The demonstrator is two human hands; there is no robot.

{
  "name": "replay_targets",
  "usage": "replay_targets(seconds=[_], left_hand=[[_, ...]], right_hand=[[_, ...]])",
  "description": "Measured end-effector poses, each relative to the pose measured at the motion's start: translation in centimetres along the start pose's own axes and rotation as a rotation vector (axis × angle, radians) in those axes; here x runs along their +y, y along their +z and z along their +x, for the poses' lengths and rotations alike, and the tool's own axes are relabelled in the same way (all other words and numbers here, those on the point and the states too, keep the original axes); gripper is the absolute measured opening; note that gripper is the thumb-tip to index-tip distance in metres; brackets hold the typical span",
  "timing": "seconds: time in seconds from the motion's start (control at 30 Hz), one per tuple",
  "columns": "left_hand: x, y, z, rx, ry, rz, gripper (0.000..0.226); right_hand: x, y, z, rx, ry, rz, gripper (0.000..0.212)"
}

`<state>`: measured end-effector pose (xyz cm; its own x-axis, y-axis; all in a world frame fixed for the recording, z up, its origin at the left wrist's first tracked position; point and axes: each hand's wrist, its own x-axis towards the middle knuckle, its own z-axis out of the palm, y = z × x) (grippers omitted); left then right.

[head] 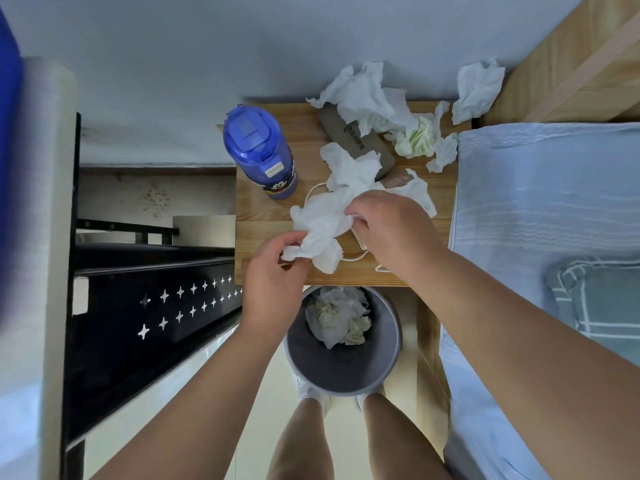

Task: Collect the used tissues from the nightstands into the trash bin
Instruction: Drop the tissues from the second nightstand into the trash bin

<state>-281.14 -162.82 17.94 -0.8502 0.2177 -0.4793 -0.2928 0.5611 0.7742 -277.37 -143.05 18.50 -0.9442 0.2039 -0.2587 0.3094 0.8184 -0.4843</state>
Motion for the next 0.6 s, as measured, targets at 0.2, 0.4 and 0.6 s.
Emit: replay_targets(seconds=[0.2, 0.4, 0.6], left_hand=[[0.8, -0.9, -1.9, 0.029, -0.024, -0.106, 0.038], [-0.4, -1.4, -5.6, 0.044, -0.137, -0.171, 0.022], [-5.0, -0.5, -8.7, 0.04, -0.265, -0.114, 0.022]], right_hand=[[-1.3, -1.8, -1.8, 0.198, 0.042, 0.116, 0.019], [-2.5, -2.7, -7.3, 0.277, 0.102, 0.292, 0.016], [-1.7, 2.6, -14.2, 0.207, 0.351, 0.469, 0.007]])
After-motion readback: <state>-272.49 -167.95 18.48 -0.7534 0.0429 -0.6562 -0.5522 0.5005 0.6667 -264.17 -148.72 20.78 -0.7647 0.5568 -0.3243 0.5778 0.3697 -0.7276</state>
